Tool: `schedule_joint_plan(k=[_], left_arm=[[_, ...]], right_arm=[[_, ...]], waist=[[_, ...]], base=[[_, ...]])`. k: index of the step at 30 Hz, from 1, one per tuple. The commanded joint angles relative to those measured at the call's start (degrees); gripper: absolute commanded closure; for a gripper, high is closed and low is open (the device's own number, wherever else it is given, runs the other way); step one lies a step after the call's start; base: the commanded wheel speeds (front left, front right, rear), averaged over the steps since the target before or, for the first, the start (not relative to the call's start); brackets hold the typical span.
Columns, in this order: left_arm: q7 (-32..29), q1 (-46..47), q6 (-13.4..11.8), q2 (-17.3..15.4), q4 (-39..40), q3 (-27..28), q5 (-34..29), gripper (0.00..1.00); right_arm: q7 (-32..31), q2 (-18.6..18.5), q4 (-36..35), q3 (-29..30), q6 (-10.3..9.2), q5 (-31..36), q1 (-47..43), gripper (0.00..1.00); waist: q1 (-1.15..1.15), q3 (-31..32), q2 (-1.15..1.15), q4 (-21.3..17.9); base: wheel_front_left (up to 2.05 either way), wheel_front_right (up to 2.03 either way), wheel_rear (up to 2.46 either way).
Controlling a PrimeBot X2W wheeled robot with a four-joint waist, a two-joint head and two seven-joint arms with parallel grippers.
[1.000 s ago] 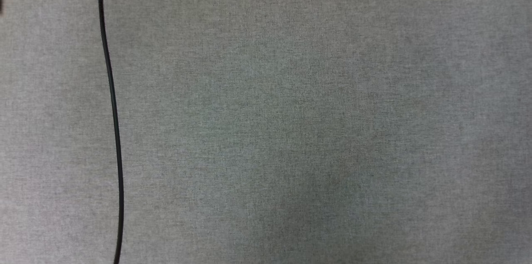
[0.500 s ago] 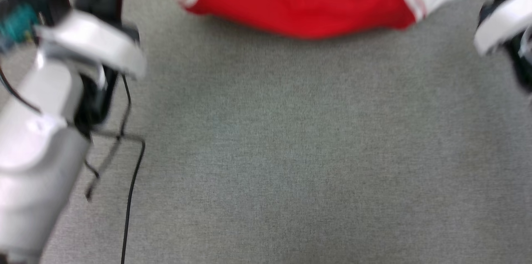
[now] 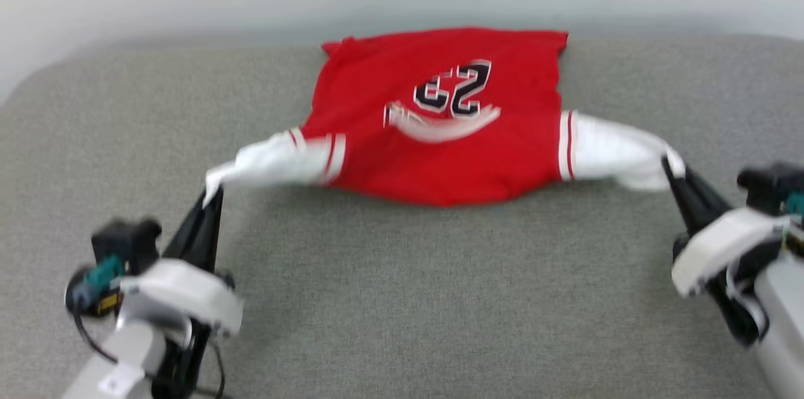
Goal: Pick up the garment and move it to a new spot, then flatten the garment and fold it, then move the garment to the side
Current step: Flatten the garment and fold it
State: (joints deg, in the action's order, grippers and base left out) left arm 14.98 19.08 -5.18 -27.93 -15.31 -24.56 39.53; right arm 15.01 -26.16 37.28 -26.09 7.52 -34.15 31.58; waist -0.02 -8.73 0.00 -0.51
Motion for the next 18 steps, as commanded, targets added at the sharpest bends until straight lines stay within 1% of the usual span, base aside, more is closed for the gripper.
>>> schedule_joint_plan(k=[1, 3, 11, 14, 16, 18], left_arm=[[0.3, -3.1, -0.5, 0.2, -0.1, 0.7, -0.7, 1.00], [0.3, -6.0, -0.9, 1.0, -0.1, 1.7, -1.0, 1.00], [0.3, -17.2, -1.0, 3.3, -1.3, 5.6, -1.5, 1.00], [0.3, -20.4, -1.3, 4.1, -1.1, 7.7, -1.8, 1.00], [0.3, -22.1, -1.4, 4.7, -0.7, 8.9, -2.2, 1.00], [0.3, -23.6, -1.3, 5.3, -0.7, 9.6, -2.7, 1.00]], right_arm=[[0.2, -0.3, -0.4, 0.3, -0.06, -0.4, -2.9, 1.00], [0.2, -0.8, -0.7, 1.6, -0.06, -0.4, -6.3, 1.00], [0.2, -0.1, -2.8, 6.5, -0.06, -0.6, -19.3, 1.00], [0.1, 0.0, -3.7, 8.6, -0.07, -0.4, -23.5, 1.00], [-0.5, 0.7, -4.4, 9.9, -0.07, -1.5, -26.5, 1.00], [-0.8, 0.4, -5.0, 11.3, -0.08, -1.6, -28.9, 1.00]], waist=[[0.02, 2.2, 0.00, -0.4], [0.02, 3.2, 0.00, -0.2], [0.02, 6.2, 0.00, -0.3], [0.02, 6.9, 0.00, -0.3], [0.02, 7.3, 0.00, -0.3], [0.02, 7.6, 0.00, 0.0]], base=[[0.00, 0.00, 0.00], [0.00, 0.00, 0.00], [0.00, 0.00, 0.00], [0.00, 0.00, 0.00], [0.00, 0.00, 0.00], [0.00, 0.00, 0.00]])
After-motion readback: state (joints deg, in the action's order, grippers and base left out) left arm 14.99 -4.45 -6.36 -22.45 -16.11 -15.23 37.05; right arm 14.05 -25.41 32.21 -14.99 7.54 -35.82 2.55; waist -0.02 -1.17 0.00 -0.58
